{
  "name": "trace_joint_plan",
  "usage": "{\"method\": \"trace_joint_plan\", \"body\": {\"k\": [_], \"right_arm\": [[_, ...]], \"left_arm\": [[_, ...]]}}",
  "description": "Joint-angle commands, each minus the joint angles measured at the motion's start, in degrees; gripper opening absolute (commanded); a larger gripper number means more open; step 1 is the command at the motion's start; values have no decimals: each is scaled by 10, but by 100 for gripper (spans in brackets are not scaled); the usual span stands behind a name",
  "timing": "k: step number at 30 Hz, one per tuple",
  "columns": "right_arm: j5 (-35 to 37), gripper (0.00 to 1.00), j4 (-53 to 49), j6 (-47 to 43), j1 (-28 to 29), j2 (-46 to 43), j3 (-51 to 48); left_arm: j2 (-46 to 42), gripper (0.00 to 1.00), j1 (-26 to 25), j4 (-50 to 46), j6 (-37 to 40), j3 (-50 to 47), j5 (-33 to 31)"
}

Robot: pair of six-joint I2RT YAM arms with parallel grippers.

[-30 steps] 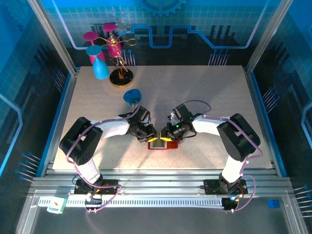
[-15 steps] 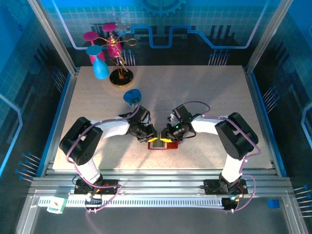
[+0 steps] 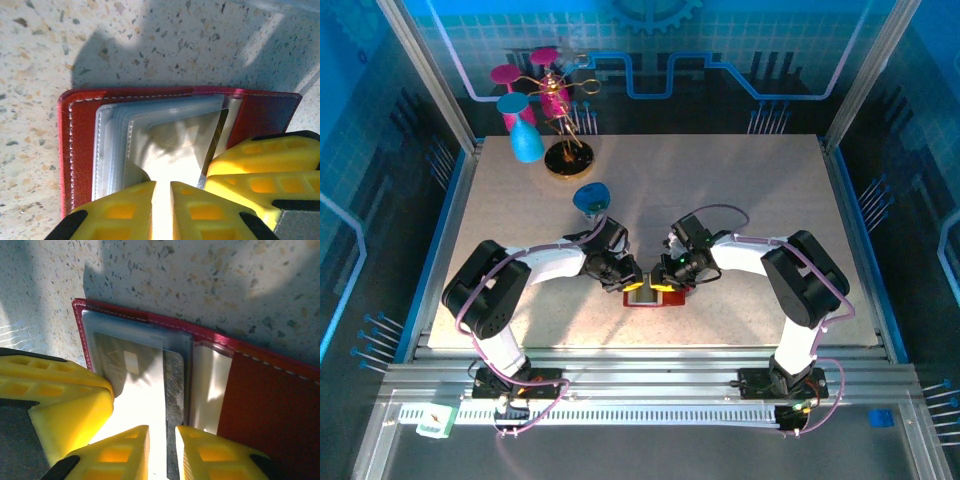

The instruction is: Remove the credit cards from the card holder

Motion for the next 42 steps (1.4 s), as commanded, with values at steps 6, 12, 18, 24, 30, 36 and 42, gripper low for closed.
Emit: {"method": "trace_joint_plan", "body": {"k": [6,12,18,24,30,36,42], "right_arm": [[28,22,-53,-11,5,-20,11],[30,23,-62,-9,5,-42,20],[26,23,-55,-7,-1,-46,16],[3,23,-27,-6,-9,-45,2],[-17,23,2,-2,-23,-46,-17],[-29,23,12,-9,-28,-40,-27],[-29,23,31,-2,-36,-38,-50]], "left_arm": [[-6,18,-4,-33,6,12,-14],[-17,20,-4,-55,16,24,-17],[-23,23,-4,-66,21,30,-15],[-38,22,-4,-68,27,29,-17],[-24,14,-5,-79,24,35,-19],[-7,7,-5,-83,21,32,-14],[3,4,-5,-111,30,41,-33]]}}
